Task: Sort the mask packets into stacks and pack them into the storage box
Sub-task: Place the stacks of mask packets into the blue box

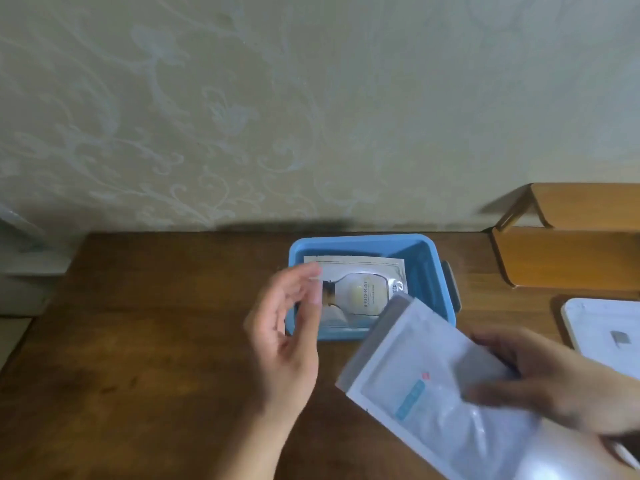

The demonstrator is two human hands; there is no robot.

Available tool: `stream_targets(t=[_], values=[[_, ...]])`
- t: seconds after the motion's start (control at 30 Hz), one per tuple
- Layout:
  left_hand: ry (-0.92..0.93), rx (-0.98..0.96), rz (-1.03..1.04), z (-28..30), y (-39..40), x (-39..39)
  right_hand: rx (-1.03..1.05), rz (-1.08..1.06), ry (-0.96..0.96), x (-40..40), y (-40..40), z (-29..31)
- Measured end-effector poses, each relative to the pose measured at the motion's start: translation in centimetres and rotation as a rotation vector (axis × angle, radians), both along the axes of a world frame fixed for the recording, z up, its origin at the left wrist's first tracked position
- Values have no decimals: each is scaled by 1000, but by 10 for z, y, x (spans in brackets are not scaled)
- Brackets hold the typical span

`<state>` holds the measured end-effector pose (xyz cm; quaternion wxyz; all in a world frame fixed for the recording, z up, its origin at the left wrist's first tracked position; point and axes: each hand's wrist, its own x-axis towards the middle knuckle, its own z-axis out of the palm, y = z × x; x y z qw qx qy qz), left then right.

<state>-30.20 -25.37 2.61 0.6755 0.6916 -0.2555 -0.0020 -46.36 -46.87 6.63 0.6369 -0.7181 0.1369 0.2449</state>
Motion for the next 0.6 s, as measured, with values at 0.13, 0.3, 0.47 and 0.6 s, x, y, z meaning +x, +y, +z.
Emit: stream_targets(t=[0.13,0.3,0.47,0.6], values=[[-35,122,-121,-3,-27,55,-172,88,-92,105,-26,-1],[-280,743,-257,-43,-33,86,-347,348,122,190,-36,-33],[-355,1151,-356,-64,-31,91,-846,364,-59,198,-22,-44],[-426,1165,-366,-72,-30,94,-973,52,-336,147,-9,-75]])
